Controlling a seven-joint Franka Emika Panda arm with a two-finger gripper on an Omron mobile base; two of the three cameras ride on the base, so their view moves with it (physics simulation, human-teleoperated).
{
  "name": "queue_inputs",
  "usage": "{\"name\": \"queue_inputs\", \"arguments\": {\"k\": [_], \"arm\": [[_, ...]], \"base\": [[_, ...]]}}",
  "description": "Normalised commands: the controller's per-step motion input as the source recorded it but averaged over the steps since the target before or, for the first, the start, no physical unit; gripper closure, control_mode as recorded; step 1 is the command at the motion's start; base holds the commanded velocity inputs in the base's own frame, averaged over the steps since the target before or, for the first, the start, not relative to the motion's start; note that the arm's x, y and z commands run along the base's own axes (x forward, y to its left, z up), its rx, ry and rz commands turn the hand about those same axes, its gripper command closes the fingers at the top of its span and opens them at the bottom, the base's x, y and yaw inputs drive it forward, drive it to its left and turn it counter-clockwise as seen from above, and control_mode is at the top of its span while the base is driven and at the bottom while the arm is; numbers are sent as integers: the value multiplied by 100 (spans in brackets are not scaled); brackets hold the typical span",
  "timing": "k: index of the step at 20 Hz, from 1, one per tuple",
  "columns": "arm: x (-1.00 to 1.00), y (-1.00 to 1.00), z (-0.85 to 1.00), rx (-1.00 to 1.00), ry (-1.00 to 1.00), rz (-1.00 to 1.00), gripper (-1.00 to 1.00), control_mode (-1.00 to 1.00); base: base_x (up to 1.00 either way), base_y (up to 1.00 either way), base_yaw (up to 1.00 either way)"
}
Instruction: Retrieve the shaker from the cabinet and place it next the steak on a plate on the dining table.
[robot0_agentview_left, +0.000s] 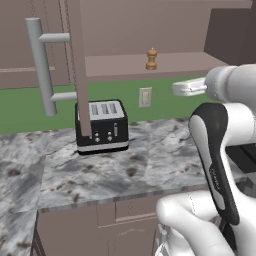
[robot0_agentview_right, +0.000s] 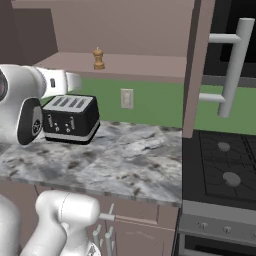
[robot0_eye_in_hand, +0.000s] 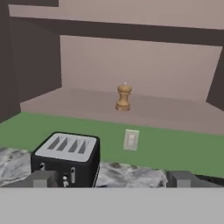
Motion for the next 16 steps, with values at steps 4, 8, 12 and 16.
{"name": "queue_inputs", "arguments": {"k": [4, 8, 12, 16], "arm": [[0, 0, 50, -1, -1, 0, -100, -100], [6, 0, 40, 0, -7, 0, -100, -100], [13, 0, 28, -1, -14, 0, -100, -100], [29, 0, 5, 0, -1, 0, -100, -100]], "base": [[0, 0, 0], [0, 0, 0], [0, 0, 0], [0, 0, 0]]}}
